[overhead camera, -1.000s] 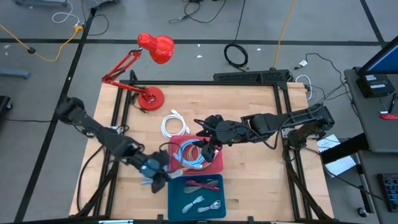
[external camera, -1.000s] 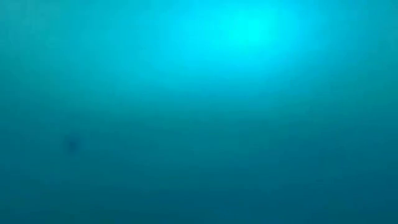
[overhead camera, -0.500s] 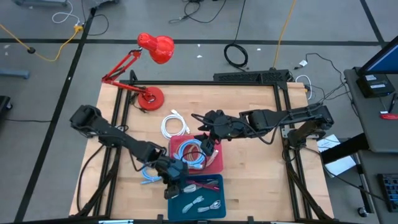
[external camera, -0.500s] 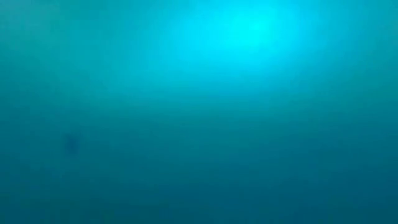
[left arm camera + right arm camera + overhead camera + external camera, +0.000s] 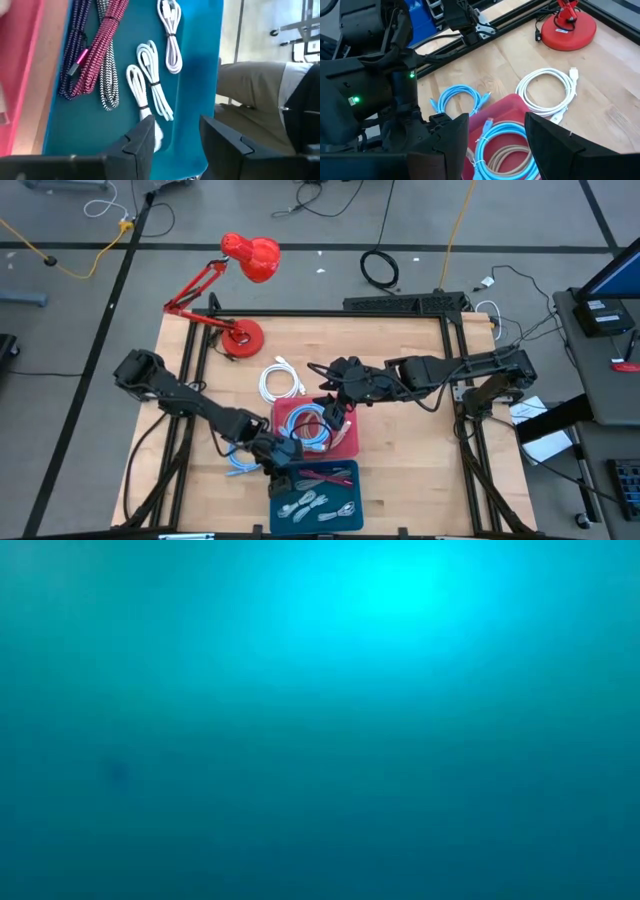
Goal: Pick & Place USB Port
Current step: Put the blue HDMI cable into the red bin
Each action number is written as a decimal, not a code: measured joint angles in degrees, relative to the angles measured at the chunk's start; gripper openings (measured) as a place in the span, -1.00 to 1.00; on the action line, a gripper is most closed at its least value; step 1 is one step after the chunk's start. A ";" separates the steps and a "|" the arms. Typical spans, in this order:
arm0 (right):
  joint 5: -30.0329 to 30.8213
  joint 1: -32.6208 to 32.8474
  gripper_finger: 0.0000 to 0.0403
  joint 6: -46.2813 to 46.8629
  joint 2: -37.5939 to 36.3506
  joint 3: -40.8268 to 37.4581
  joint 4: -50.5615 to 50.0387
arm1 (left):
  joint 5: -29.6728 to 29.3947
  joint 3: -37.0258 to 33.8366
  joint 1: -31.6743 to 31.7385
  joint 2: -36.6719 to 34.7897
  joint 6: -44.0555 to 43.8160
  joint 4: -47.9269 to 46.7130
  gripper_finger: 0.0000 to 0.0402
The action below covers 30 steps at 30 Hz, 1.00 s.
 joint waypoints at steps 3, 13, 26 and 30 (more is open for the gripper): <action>0.00 0.00 -0.08 0.21 0.00 0.00 0.00 | -1.14 0.02 0.58 -0.89 -0.77 -4.40 -0.23; -0.04 0.11 -0.08 2.39 0.00 0.00 -1.81 | -21.70 0.07 -0.05 -10.83 -21.20 -43.57 -0.45; -0.02 0.13 -0.08 2.32 -0.02 0.00 -0.85 | -16.12 -14.54 -4.65 -10.76 -36.59 -41.50 -0.02; -0.18 0.13 -0.08 2.32 -0.04 0.00 -0.85 | -16.01 -18.81 -5.01 -10.80 -37.82 -41.47 0.16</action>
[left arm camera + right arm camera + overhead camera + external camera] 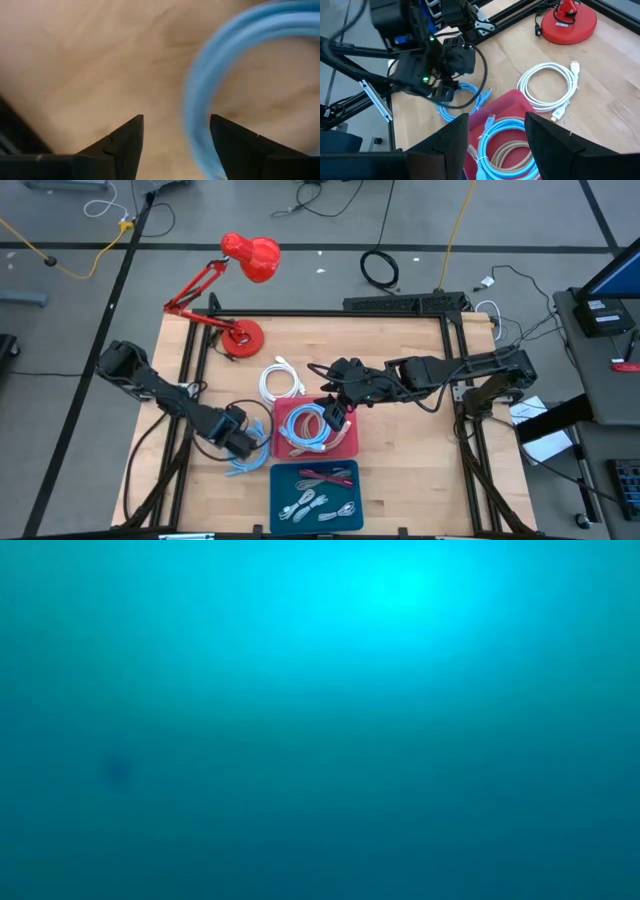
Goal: Pick & Place USB Port
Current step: Put the blue HDMI cable into the red bin
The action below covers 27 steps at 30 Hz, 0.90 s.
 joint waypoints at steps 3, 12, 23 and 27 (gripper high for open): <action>-0.08 0.00 -0.08 0.00 0.00 0.00 0.00 | 2.17 -3.42 0.12 -0.02 0.36 3.98 0.21; -0.10 0.87 -0.08 0.13 0.00 0.00 -0.02 | 2.83 -7.34 0.23 -0.46 -0.47 13.69 -0.52; -0.15 1.18 -0.08 0.17 0.00 0.00 -0.48 | -3.89 -6.26 0.91 -11.36 -4.37 6.74 -0.94; -0.12 1.54 -0.08 0.17 0.00 0.00 -0.48 | -9.90 -4.34 2.23 -18.57 -4.37 5.55 -0.94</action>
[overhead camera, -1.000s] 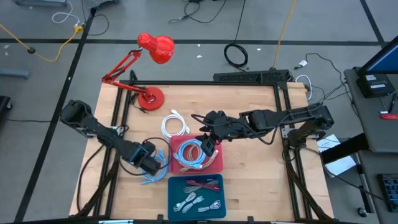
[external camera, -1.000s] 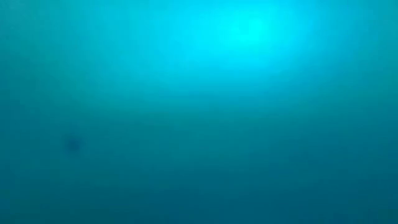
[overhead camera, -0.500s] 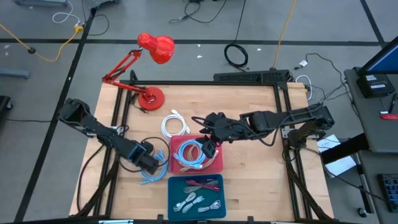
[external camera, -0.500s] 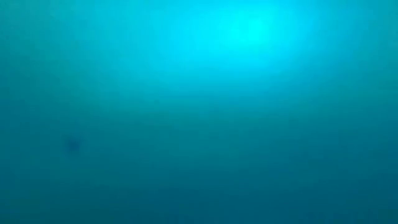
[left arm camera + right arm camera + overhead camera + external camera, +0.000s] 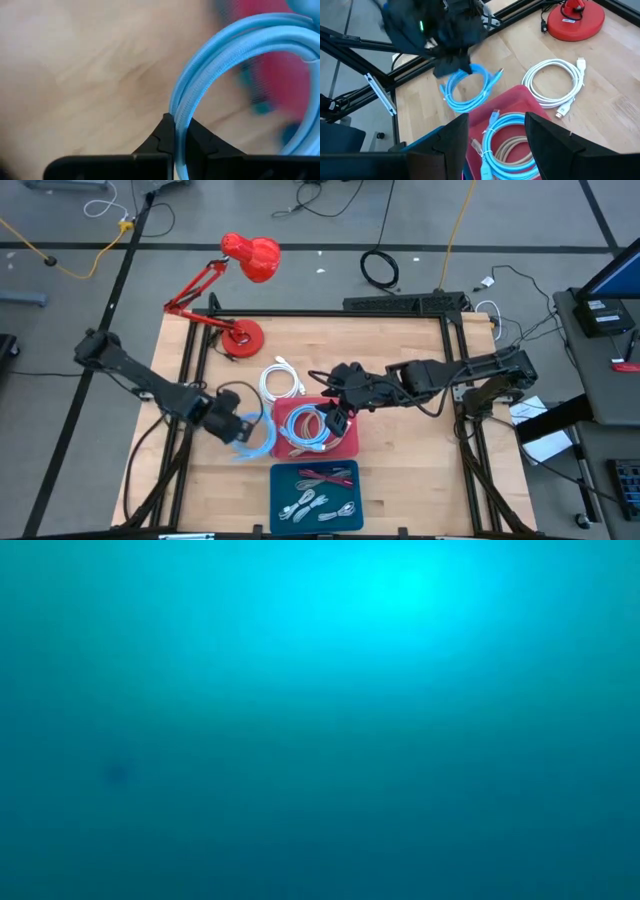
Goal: Pick & Place USB Port
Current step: Put the blue HDMI cable into the red bin
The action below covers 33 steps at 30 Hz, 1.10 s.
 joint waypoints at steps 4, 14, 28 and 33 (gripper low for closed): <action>0.01 0.36 -0.08 0.00 0.00 0.00 0.03 | -5.29 3.76 3.17 -4.31 4.99 2.34 -0.94; 0.03 0.34 -0.08 0.38 0.00 0.00 0.17 | 1.42 10.90 18.45 2.10 30.55 18.17 -0.94; 0.00 0.84 -0.08 4.96 0.00 0.00 -14.28 | 13.37 12.09 23.33 18.35 41.39 26.41 -0.94; -0.03 1.10 -0.08 4.68 0.00 0.00 -12.71 | 12.99 12.13 23.70 19.86 42.93 25.97 -0.94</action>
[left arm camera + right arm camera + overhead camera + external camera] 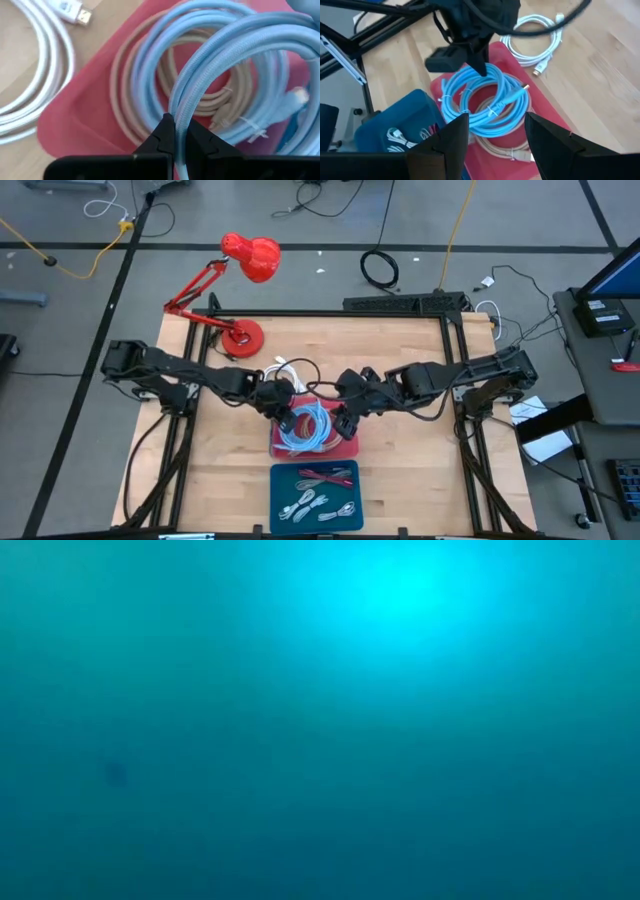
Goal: Pick & Place USB Port
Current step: Put the blue HDMI cable into the red bin, then put the blue and black charger cable into the blue bin
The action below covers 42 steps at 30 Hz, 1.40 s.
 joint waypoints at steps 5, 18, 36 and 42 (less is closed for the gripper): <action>0.05 0.00 -0.08 -0.13 0.00 0.00 0.79 | -0.21 0.02 0.79 1.28 1.20 -1.15 -0.94; 0.00 0.42 -0.08 -0.15 0.00 0.00 1.62 | 0.80 0.05 1.82 3.03 1.13 -5.41 -0.69; -0.11 0.37 -0.08 -0.16 0.00 0.00 1.61 | -6.21 18.94 0.51 -4.29 0.97 -26.46 -0.36; -1.78 0.37 -0.08 1.31 0.00 0.00 1.54 | -10.14 18.84 -2.63 -4.33 -16.45 -49.57 -0.42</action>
